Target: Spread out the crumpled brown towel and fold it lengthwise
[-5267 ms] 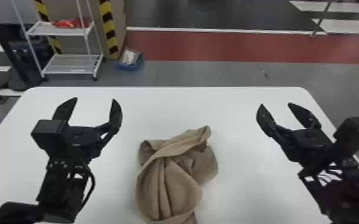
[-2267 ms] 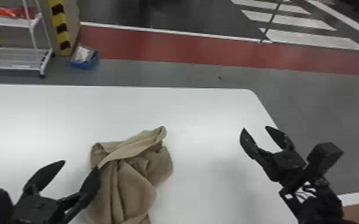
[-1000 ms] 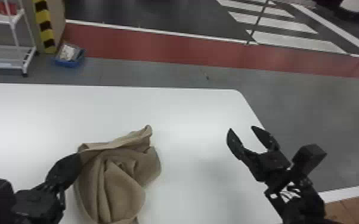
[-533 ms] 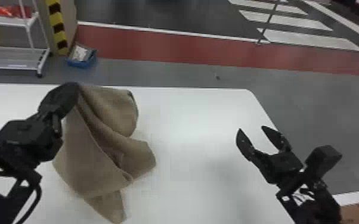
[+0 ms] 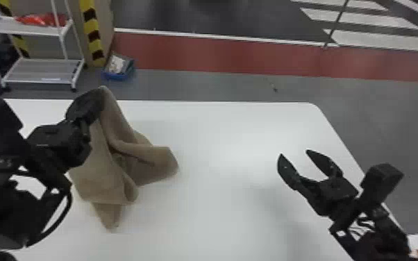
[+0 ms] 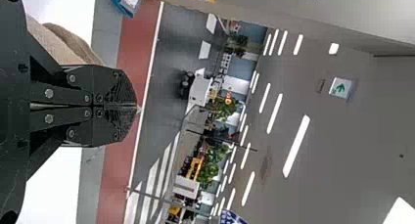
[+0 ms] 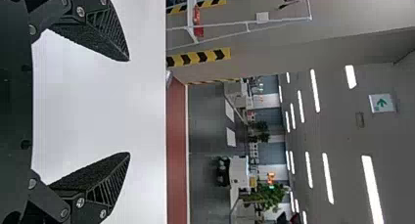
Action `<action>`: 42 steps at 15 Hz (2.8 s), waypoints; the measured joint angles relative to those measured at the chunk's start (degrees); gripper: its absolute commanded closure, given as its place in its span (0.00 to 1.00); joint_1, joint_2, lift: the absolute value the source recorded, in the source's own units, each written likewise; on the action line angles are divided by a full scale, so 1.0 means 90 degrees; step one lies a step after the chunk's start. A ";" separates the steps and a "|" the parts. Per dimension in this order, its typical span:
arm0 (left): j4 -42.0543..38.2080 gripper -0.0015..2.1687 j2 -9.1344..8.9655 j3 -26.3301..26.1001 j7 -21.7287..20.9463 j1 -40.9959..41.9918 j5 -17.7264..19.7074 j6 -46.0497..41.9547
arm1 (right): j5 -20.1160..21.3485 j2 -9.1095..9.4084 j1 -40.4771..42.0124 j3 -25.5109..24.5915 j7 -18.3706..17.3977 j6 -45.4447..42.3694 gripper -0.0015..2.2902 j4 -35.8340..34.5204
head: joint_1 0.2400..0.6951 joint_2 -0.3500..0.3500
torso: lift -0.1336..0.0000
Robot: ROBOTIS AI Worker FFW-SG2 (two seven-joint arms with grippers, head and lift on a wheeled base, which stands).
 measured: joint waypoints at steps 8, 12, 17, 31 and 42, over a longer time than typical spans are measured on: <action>0.0704 0.88 -0.0034 -0.0173 -0.0025 -0.0513 -0.0186 -0.0003 | 0.0726 0.0000 0.0263 0.2406 0.0036 0.1930 0.13 -0.1004 | 1.00 0.64 | 0.07; 0.0755 0.88 -0.0036 -0.0202 0.0027 -0.0696 -0.0194 0.0007 | 0.1111 0.0000 0.0072 0.3466 0.0066 0.1902 0.18 -0.0620 | 1.00 0.78 | 0.07; 0.0795 0.88 -0.0036 -0.0153 0.0015 -0.0747 -0.0205 -0.0001 | 0.1416 0.0000 -0.0527 0.4138 0.0062 0.1507 0.26 0.0405 | 1.00 0.87 | 0.07; 0.0420 0.88 0.0006 0.0061 -0.0058 -0.0626 -0.0105 0.0269 | 0.1600 0.0000 -0.1059 0.4444 -0.0013 0.1358 0.74 0.0781 | 1.00 0.91 | 0.07; -0.1692 0.88 0.0023 0.0042 0.0280 0.0088 -0.0163 0.0925 | 0.1102 0.0001 -0.0882 0.2501 0.0095 0.3636 0.73 -0.2725 | 0.81 0.65 | 0.07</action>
